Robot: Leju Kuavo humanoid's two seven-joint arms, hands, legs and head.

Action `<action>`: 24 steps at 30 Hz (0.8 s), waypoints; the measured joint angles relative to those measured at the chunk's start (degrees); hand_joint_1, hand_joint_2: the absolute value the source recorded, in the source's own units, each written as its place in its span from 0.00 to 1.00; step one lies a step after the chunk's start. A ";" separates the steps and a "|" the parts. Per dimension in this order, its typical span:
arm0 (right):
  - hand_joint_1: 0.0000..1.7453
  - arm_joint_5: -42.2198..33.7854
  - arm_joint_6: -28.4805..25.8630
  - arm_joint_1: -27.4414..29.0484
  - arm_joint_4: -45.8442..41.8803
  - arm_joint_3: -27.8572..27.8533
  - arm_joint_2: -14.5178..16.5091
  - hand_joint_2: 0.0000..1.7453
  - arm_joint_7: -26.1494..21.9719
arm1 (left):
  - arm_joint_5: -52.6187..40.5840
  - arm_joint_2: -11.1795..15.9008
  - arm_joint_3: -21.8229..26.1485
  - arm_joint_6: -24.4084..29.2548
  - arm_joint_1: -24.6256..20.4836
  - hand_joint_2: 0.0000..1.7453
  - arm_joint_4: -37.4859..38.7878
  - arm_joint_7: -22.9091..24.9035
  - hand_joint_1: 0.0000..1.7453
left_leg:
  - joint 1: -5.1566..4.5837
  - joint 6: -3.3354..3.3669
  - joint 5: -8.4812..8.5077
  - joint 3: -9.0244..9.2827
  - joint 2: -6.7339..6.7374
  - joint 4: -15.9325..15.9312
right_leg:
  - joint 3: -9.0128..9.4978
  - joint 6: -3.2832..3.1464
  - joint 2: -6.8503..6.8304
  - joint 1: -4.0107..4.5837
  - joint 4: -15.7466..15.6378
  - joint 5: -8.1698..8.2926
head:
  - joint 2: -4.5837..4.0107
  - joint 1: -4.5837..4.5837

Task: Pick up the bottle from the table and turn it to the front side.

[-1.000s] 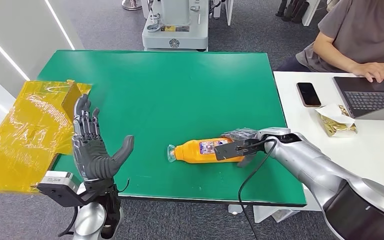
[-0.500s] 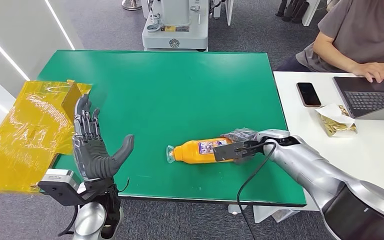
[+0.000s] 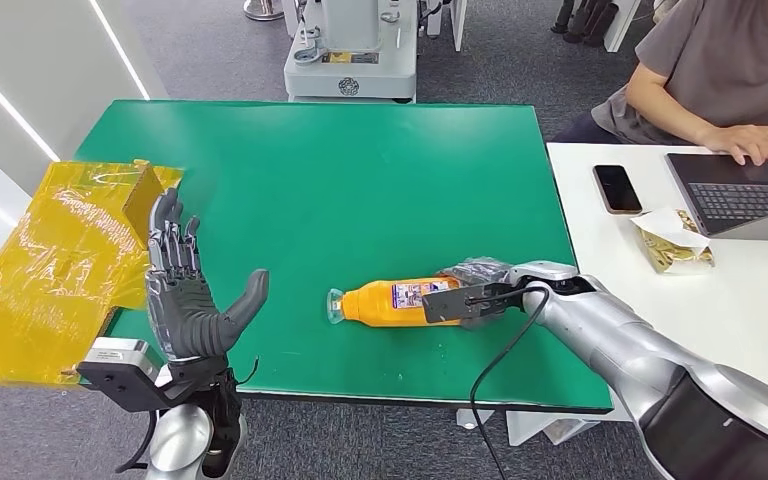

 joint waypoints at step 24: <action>1.00 -2.12 -25.02 8.66 -9.46 -12.17 0.14 1.00 -2.42 | -0.06 0.03 0.04 1.69 0.67 1.00 -0.79 -0.33 0.00 | 0.01 0.01 -0.01 -0.01 -0.01 -0.01 | -0.01 0.00 -0.01 0.01 -0.01 -0.02 | 0.00 0.00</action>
